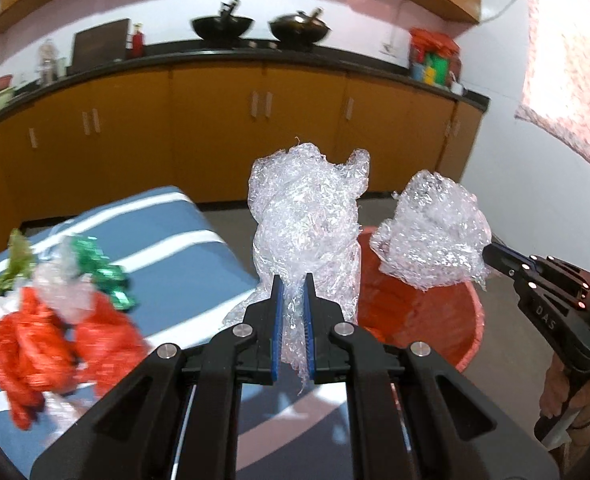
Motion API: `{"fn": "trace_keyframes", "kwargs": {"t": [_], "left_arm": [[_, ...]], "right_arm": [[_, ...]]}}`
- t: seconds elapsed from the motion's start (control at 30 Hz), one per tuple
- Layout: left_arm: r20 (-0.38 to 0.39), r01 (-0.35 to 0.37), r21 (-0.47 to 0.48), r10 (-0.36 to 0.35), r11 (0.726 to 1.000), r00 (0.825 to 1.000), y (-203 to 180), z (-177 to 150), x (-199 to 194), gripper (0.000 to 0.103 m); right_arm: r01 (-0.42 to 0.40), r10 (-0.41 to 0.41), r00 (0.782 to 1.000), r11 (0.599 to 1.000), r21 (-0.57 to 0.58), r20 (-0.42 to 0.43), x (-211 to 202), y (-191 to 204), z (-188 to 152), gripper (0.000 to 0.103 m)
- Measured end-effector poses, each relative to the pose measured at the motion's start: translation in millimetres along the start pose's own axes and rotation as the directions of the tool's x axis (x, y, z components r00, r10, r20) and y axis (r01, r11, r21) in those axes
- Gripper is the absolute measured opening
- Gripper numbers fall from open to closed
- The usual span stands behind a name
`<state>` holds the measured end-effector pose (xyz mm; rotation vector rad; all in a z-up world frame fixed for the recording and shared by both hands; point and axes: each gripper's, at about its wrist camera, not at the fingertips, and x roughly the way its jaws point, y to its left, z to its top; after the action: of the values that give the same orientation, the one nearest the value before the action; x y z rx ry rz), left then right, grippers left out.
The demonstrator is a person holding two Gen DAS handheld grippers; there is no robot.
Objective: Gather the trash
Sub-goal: 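Move both bubble wraps over the wastebasket and open both tools, then return both open tools to the bags on the table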
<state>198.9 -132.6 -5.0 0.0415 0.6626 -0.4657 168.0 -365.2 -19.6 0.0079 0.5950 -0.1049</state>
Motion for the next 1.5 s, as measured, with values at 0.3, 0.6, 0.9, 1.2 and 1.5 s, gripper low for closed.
{"fn": "trace_keyframes", "kwargs": {"t": [0.3,0.6,0.9,1.2,1.5], "left_arm": [[-0.076,0.037,0.029,-0.035,0.999,0.996,-38,-1,49,0.009],[-0.13,0.064,0.058,-0.056,0.996,0.99,-57,-8,74,0.05],[-0.113,0.027,0.018,-0.024,0.999,0.993,-39,-9,67,0.053],[-0.098,-0.018,-0.019,0.016,1.0,0.995,-12,-17,47,0.053],[-0.042,-0.101,-0.055,0.099,0.993,0.994,39,-24,5,0.053]], "right_arm": [[-0.01,0.013,0.998,0.999,0.05,-0.054,25,-31,-23,0.004],[-0.055,0.063,0.994,0.994,0.099,-0.084,39,-43,-29,0.008],[-0.031,0.041,0.996,0.992,0.119,-0.08,35,-49,-36,0.023],[-0.043,0.049,0.997,0.994,0.105,-0.057,27,-30,-27,0.027],[-0.126,0.128,0.99,0.991,0.044,-0.057,27,25,-13,0.028]]}}
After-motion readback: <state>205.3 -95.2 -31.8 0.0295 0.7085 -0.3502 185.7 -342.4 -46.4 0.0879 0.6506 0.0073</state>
